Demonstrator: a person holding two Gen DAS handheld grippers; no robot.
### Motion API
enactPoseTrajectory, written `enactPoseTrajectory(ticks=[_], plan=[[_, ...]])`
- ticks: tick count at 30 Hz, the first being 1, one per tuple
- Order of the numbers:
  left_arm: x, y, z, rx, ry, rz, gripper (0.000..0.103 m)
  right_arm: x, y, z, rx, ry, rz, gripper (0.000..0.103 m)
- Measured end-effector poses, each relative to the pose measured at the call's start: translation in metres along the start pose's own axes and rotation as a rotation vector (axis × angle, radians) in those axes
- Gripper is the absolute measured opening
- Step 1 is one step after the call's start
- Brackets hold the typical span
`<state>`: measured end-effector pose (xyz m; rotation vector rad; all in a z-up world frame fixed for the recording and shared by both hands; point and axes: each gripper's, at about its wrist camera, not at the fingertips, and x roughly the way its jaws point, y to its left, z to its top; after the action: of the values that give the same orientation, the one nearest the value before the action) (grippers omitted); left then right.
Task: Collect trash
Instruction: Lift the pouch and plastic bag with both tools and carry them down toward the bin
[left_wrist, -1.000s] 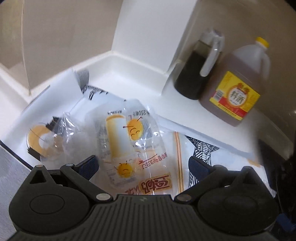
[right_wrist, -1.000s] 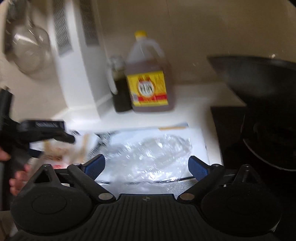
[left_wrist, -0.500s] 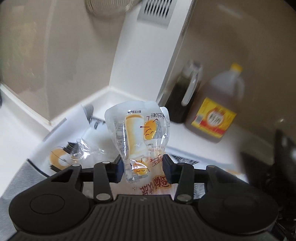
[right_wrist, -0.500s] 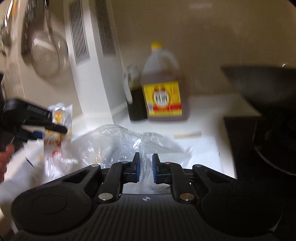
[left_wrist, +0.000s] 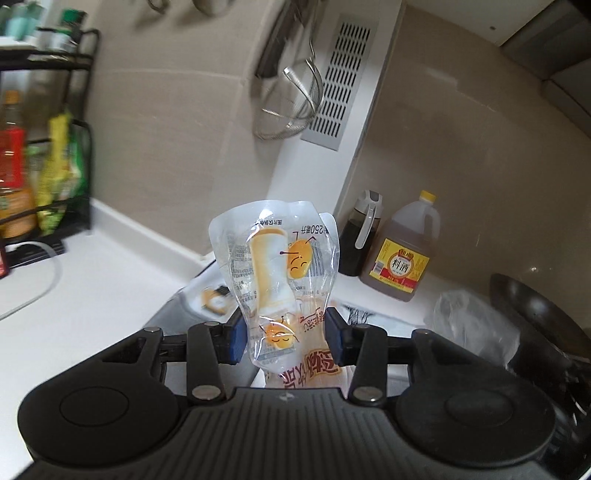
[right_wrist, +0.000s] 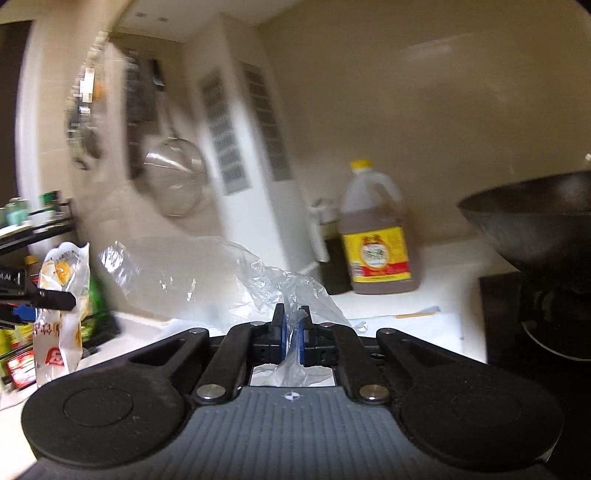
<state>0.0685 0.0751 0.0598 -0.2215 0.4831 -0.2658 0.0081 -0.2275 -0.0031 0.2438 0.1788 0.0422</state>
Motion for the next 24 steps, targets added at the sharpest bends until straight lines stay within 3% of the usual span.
enactPoseTrajectory(ticks=[6,11,18,24], plan=[[-0.072,0.009,-0.051,-0.003,-0.007,0.025,0.048,-0.053,0.027,-0.013,-0.043,-0.011,0.123,0.006],[-0.119,0.008,-0.093,-0.003,-0.005,0.034,0.048,-0.098,0.048,-0.032,-0.086,0.048,0.221,0.006],[-0.137,0.011,-0.137,-0.018,0.073,0.069,0.048,-0.136,0.067,-0.064,-0.117,0.151,0.275,0.006],[-0.131,0.011,-0.166,0.0,0.143,0.106,0.048,-0.143,0.076,-0.093,-0.134,0.231,0.288,0.006]])
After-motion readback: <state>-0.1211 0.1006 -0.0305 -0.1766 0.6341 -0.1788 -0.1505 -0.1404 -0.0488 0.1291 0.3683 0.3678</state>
